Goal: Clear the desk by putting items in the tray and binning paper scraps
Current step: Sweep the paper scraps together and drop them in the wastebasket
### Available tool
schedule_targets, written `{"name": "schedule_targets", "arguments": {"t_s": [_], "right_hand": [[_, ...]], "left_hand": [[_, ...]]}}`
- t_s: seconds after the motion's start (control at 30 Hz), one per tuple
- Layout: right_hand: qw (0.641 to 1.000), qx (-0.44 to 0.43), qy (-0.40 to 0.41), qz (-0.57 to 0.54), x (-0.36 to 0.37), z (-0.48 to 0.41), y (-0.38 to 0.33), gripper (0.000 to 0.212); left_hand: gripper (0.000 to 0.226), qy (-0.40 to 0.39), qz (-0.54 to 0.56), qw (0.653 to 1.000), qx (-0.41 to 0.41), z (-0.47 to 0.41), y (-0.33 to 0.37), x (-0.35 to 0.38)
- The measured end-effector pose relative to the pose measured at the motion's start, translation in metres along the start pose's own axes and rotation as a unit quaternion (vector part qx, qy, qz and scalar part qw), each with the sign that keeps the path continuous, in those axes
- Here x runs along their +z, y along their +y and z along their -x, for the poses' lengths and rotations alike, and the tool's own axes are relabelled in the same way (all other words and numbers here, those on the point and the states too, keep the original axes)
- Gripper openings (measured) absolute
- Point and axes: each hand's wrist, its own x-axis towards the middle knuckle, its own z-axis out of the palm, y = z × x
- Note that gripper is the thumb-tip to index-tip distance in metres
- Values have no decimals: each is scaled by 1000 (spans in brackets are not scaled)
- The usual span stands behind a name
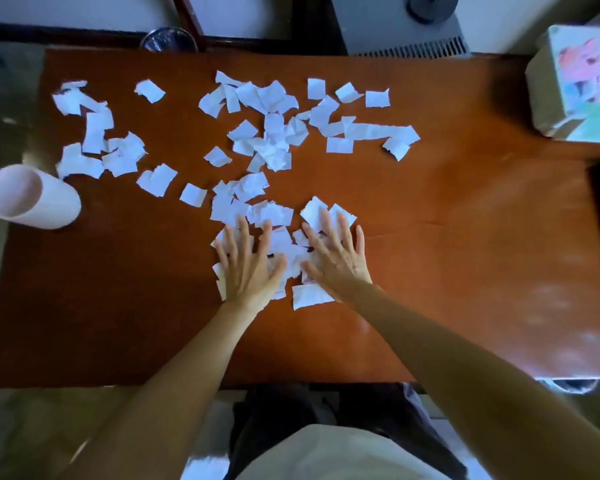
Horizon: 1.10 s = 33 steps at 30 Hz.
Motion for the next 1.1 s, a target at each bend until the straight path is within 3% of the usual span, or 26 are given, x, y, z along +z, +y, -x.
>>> {"name": "schedule_targets", "arguments": {"t_s": [0.17,0.43,0.67,0.8,0.9,1.0,1.1], "right_hand": [[998,-45,13,35,8,6,58,59],[996,32,70,43,-1,32,209,49],[988,145,56,5,-17,70,322,50],[976,187,104,-37,-31,80,340,43],[969,168,175,-53,-48,73,332,38],[962,126,218,-107,-64,53,305,34],[967,82,193,-148,-79,24,262,23]], "left_hand": [[62,37,-3,999,-2,-1,62,21],[53,15,13,1000,23,-30,223,36],[54,-50,22,995,78,-50,352,44],[49,-81,30,992,97,-49,378,40],[47,-81,57,990,102,-45,376,23],[37,-14,73,995,70,-45,357,2],[33,49,119,992,14,-46,319,-17]]}}
